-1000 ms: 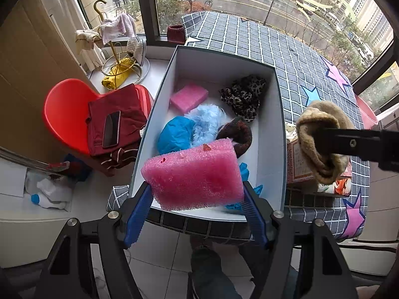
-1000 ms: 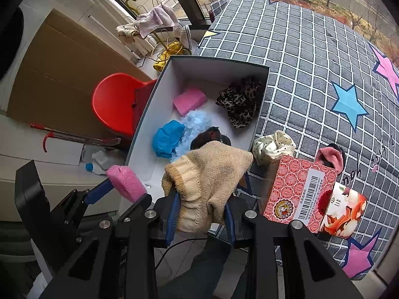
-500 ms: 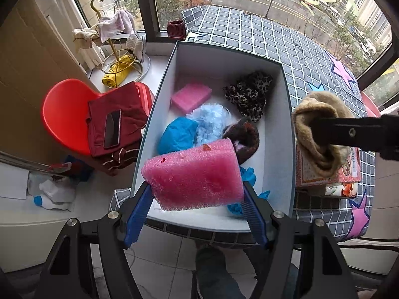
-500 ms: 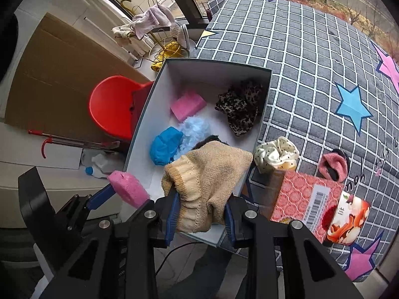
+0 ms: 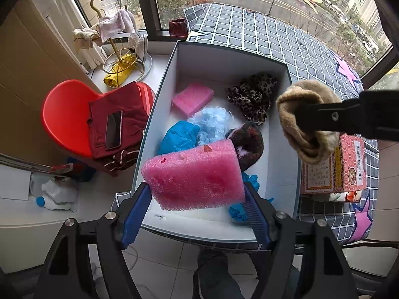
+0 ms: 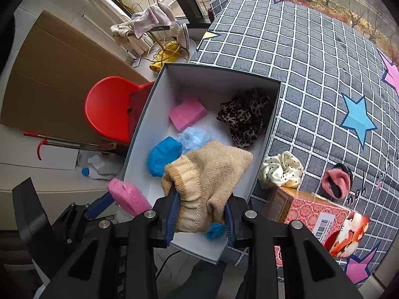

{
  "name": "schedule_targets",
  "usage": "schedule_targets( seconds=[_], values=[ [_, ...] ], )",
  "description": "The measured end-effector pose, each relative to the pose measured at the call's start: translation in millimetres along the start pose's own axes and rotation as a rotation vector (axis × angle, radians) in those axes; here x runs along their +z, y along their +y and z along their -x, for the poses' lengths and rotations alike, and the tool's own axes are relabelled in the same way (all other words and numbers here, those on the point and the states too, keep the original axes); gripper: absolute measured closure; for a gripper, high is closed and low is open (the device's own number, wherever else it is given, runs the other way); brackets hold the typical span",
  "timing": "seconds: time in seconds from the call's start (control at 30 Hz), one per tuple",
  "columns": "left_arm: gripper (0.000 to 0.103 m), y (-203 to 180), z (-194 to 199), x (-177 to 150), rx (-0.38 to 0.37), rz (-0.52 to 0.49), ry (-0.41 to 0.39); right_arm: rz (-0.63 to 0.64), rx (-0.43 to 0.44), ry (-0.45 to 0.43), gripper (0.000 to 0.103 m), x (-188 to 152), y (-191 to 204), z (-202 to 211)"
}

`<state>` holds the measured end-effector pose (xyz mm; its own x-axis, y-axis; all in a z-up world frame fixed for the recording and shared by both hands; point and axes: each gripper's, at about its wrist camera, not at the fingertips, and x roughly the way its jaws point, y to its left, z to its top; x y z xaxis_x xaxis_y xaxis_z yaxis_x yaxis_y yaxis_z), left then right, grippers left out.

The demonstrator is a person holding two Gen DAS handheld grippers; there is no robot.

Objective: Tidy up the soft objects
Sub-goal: 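Lower both items into the box and open both tools, then move both tools back toward the remaining items beside the tissue boxes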

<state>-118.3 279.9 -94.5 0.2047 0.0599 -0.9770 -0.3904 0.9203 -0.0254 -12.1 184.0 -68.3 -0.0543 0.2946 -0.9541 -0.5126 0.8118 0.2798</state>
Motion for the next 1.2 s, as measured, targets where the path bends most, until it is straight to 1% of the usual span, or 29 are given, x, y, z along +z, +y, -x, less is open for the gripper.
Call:
schedule_targets(
  seconds=[0.03,0.07,0.1,0.13,0.17,0.2,0.23,0.27,0.3,0.33,0.37,0.4,0.53,0.7,0.77,0.8,0.9,1.0,1.07,1.1,1.13,1.2],
  values=[
    [0.025,0.9,-0.8,0.2,-0.003,0.006,0.004,-0.001,0.001,0.000,0.061,0.2,0.0,0.0],
    [0.024,2.0,-1.7,0.5,-0.008,0.011,0.009,-0.002,0.002,-0.001,0.049,1.4,-0.3,0.2],
    [0.023,3.0,-2.8,0.5,-0.014,0.019,0.015,-0.002,0.004,-0.003,0.047,2.1,-0.4,0.7],
    [0.019,4.5,-4.0,1.0,-0.020,0.028,0.022,-0.001,0.007,-0.007,0.046,2.8,-0.5,1.6],
    [0.018,5.6,-5.3,1.4,-0.020,0.034,0.030,0.002,0.002,-0.011,0.041,3.6,-0.6,2.7],
    [0.018,6.7,-6.0,1.3,-0.022,0.039,0.032,0.003,-0.006,-0.014,0.033,4.1,-0.9,3.4],
    [0.017,7.4,-6.0,1.2,-0.019,0.042,0.031,0.002,-0.018,-0.019,0.013,4.6,-1.7,4.7],
    [0.016,7.6,-5.8,1.2,-0.018,0.044,0.031,-0.002,-0.027,-0.025,0.006,4.7,-2.8,6.1],
    [0.013,8.1,-5.4,1.2,-0.018,0.048,0.028,-0.009,-0.033,-0.036,0.006,4.5,-4.5,8.7],
    [0.005,9.1,-4.9,1.1,-0.023,0.056,0.024,-0.015,-0.033,-0.041,0.006,4.3,-6.3,10.9],
    [0.000,9.3,-4.1,1.3,-0.027,0.061,0.023,-0.021,-0.032,-0.040,0.006,4.1,-7.5,12.2],
    [0.000,9.3,-3.0,1.4,-0.035,0.067,0.018,-0.029,-0.030,-0.038,0.006,3.6,-9.4,13.4],
    [0.000,9.8,0.1,3.3,-0.112,0.089,0.015,-0.050,-0.014,-0.025,0.006,-0.8,-16.0,17.1],
    [0.000,5.4,8.6,4.3,-0.170,0.091,-0.004,-0.066,-0.001,-0.024,0.006,-10.5,-20.2,24.7],
    [0.000,3.2,16.9,4.0,-0.179,0.080,-0.033,-0.070,0.000,-0.031,0.006,-13.2,-21.2,28.7],
    [0.000,2.2,21.3,3.8,-0.177,0.072,-0.052,-0.071,0.002,-0.034,0.006,-14.5,-21.6,31.2],
    [0.000,-1.4,41.2,1.1,-0.149,0.036,-0.142,-0.071,0.003,-0.047,0.006,-18.4,-22.1,39.0],
    [0.000,-3.2,67.2,-3.2,-0.103,0.011,-0.275,-0.073,0.006,-0.057,0.006,-21.7,-22.8,45.8],
    [0.000,-2.2,92.2,-7.5,-0.109,0.004,-0.389,-0.073,0.008,-0.061,0.006,-24.0,-23.2,48.8],
    [0.000,-1.7,101.5,-8.6,-0.111,0.008,-0.425,-0.074,0.009,-0.063,0.006,-25.3,-23.6,50.8],
    [0.000,-1.3,111.7,-9.0,-0.106,0.014,-0.456,-0.073,0.009,-0.065,0.006,-26.4,-23.7,52.1],
    [0.000,-1.3,122.6,-6.1,-0.082,0.025,-0.470,-0.075,0.007,-0.076,0.006,-29.0,-24.3,56.9]
  ],
)
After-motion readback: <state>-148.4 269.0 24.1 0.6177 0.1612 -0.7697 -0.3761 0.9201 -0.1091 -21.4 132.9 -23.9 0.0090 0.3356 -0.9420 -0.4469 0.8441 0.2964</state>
